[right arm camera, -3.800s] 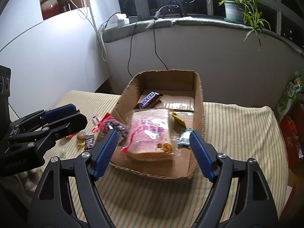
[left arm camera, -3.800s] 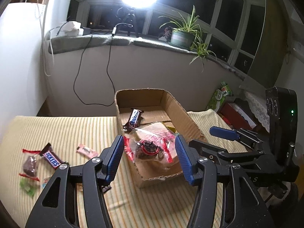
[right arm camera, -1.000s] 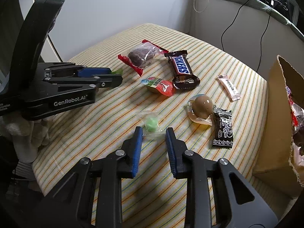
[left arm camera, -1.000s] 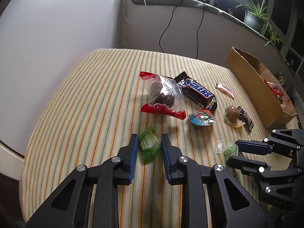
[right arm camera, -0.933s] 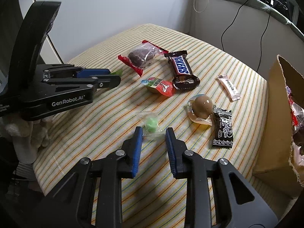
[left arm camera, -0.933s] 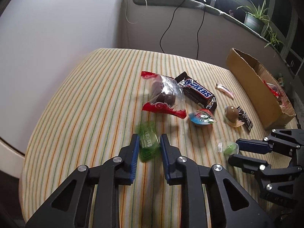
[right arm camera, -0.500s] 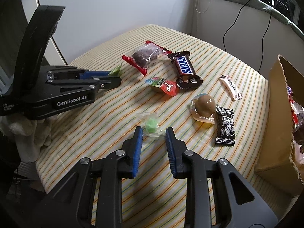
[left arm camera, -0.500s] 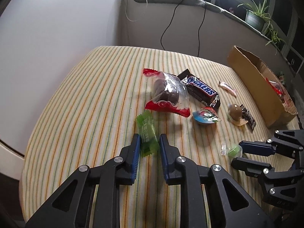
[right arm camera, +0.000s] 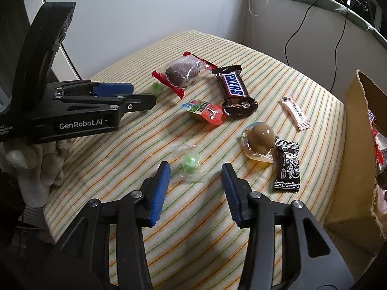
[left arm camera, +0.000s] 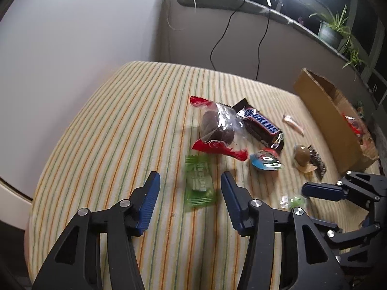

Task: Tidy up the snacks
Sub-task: 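Grasp the green mint packet with the left tool while the right grasps the small green candy, then carry the green packet in the left tool to the box while the right carries green candy, then open both tools over the box to drop the green packet and candy, then withdraw both open tools from the box back over the snack pile, then grasp the red chocolate bag with the left tool while the right grasps the chocolate egg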

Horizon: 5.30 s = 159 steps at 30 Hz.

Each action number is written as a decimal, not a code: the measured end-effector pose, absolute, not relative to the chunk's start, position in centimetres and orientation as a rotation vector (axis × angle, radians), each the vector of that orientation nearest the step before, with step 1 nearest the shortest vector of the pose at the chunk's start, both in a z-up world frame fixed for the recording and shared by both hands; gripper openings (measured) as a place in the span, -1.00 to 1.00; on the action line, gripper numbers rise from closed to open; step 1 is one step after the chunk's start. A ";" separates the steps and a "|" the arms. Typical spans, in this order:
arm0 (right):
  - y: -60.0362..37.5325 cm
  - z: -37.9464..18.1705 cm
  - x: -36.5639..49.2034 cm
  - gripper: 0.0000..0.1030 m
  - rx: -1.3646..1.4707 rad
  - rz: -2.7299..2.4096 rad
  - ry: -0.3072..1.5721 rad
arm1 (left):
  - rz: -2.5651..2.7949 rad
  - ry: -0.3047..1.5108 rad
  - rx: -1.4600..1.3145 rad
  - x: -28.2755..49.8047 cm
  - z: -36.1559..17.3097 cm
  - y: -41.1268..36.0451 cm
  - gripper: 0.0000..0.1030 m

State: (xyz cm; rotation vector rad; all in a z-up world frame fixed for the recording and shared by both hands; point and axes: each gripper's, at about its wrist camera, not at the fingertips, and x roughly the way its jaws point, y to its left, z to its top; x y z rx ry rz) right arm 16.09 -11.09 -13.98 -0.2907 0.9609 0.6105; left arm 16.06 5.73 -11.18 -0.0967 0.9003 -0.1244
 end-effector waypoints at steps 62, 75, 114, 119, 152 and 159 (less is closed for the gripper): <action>-34.8 -4.3 15.9 -0.50 -0.062 0.210 0.752 | -0.564 0.704 0.040 17.2 -2.2 -18.5 -0.63; -36.3 -5.3 17.0 -0.49 -0.045 0.204 0.765 | -0.579 0.723 0.064 18.4 -2.6 -21.4 -0.62; -33.3 -4.0 15.5 0.77 -0.082 0.193 0.747 | -0.509 0.630 0.021 15.6 -0.1 -17.1 0.34; -31.7 -3.6 15.1 0.77 -0.082 0.222 0.740 | -0.488 0.621 0.003 15.3 0.1 -15.2 0.34; -15.4 -8.7 15.5 0.47 -0.182 0.524 0.827 | -0.142 0.729 -0.224 15.3 -6.7 6.5 0.26; -14.1 -10.3 18.0 0.15 -0.181 0.482 0.868 | -0.184 0.756 -0.196 17.2 -7.7 5.0 0.25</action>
